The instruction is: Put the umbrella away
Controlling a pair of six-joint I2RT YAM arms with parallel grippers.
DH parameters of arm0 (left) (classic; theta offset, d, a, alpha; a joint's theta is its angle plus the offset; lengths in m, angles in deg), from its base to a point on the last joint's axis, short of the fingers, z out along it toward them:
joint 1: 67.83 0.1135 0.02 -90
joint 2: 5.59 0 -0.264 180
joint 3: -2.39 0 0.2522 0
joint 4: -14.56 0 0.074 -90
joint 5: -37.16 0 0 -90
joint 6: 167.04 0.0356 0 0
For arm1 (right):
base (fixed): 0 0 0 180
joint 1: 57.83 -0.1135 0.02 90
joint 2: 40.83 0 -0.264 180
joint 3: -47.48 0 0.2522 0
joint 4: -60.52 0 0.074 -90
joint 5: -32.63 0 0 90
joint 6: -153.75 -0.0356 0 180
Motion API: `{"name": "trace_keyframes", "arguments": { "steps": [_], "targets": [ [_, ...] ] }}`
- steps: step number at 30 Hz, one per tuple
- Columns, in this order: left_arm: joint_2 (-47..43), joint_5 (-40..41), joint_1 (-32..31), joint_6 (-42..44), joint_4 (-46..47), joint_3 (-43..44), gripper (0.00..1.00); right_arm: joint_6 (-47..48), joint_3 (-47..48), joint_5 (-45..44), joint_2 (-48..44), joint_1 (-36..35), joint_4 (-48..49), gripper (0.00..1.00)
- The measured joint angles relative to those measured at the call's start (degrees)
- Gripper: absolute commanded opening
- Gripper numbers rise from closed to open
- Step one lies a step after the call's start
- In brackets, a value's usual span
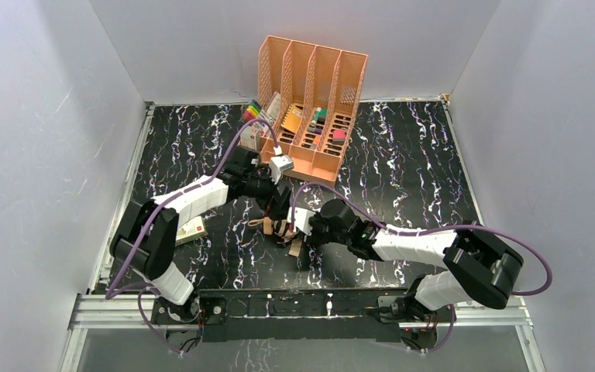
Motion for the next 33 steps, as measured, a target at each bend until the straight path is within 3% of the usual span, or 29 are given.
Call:
{"name": "trace_keyframes", "arguments": {
  "steps": [5, 15, 21, 33],
  "targets": [
    [2.89, -4.46, -0.28, 1.86, -2.89, 0.57, 0.98, -0.13, -0.33, -0.59, -0.17, -0.39, 0.46, 0.43],
    [7.08, -4.17, -3.93, 5.77, -4.42, 1.38, 0.97, -0.68, -0.37, -0.70, -0.26, -0.44, 0.48, 0.43],
    [8.98, -1.05, -5.75, 7.78, -4.96, 1.31, 0.84, -1.01, -0.81, -0.83, -0.79, -0.48, 0.52, 0.43],
    [8.24, 2.49, -7.54, 10.05, -4.50, -0.17, 0.32, -1.75, -1.44, -2.01, -1.33, -0.66, 1.11, 0.42]
  ]
}}
